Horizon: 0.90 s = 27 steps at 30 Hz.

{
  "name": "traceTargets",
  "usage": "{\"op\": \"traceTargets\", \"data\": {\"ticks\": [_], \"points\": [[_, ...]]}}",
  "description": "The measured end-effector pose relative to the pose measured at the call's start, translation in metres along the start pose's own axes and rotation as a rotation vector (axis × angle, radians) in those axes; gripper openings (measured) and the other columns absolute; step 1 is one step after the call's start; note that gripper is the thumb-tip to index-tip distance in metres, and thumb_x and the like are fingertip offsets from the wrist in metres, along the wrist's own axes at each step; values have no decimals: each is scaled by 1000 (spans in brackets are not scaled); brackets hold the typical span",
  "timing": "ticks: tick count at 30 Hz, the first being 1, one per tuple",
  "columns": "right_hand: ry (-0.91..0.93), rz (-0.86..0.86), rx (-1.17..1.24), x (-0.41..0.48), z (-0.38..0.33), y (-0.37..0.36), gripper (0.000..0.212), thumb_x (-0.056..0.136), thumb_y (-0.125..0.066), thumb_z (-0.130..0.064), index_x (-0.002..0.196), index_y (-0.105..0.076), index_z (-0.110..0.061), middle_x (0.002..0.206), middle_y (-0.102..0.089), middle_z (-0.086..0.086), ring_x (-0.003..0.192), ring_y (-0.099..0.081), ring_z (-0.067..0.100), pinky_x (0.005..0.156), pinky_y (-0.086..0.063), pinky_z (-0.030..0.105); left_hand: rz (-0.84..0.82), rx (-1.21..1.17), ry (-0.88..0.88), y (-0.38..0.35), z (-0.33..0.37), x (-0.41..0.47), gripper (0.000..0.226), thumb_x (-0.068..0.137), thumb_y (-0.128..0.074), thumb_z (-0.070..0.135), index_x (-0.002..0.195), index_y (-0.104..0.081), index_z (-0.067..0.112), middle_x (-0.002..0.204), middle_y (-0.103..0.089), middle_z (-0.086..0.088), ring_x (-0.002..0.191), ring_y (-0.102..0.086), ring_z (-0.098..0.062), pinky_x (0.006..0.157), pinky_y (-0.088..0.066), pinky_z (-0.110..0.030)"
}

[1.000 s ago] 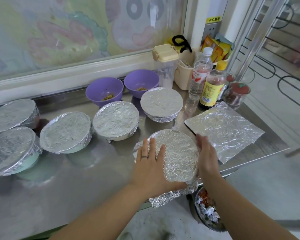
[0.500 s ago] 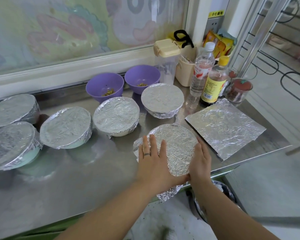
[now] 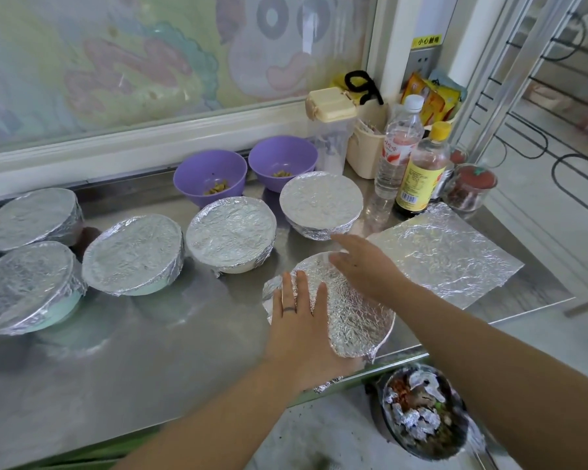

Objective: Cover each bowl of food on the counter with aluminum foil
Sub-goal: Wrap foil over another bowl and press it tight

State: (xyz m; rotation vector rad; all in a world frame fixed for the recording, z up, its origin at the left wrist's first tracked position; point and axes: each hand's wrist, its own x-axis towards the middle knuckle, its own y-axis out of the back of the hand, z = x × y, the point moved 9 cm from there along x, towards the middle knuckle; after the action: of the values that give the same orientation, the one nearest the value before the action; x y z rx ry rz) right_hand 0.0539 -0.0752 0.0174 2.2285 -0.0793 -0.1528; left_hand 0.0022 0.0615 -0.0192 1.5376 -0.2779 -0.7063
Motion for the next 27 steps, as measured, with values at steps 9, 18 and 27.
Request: {"op": "traceTargets", "data": {"ticks": [9, 18, 27], "points": [[-46, -31, -298, -4, 7, -18, 42, 106, -38, -41, 146, -40, -28, 142, -50, -3, 129, -47, 20, 98, -39, 37, 29, -2, -69, 0, -2, 5, 133, 59, -25, 99, 158, 7, 17, 160, 26, -20, 141, 38, -41, 119, 14, -56], [-374, -72, -283, -33, 41, -5, 71, 101, -42, -58, 157, -21, -19, 157, -35, 8, 142, -38, 32, 109, -36, 52, 53, -2, -138, 9, -51, 4, 133, 65, -54, 89, 157, 14, 21, 161, 32, -5, 145, 34, -30, 121, 9, -57], [-213, 77, 22, -29, 40, -4, 49, 106, -46, -37, 152, -42, -20, 153, -47, 5, 136, -48, 25, 110, -38, 39, 461, -1107, 293, 25, -37, -38, 63, 103, -44, 14, 158, -14, 21, 162, -10, 17, 149, 3, 2, 119, -2, -17]]}}
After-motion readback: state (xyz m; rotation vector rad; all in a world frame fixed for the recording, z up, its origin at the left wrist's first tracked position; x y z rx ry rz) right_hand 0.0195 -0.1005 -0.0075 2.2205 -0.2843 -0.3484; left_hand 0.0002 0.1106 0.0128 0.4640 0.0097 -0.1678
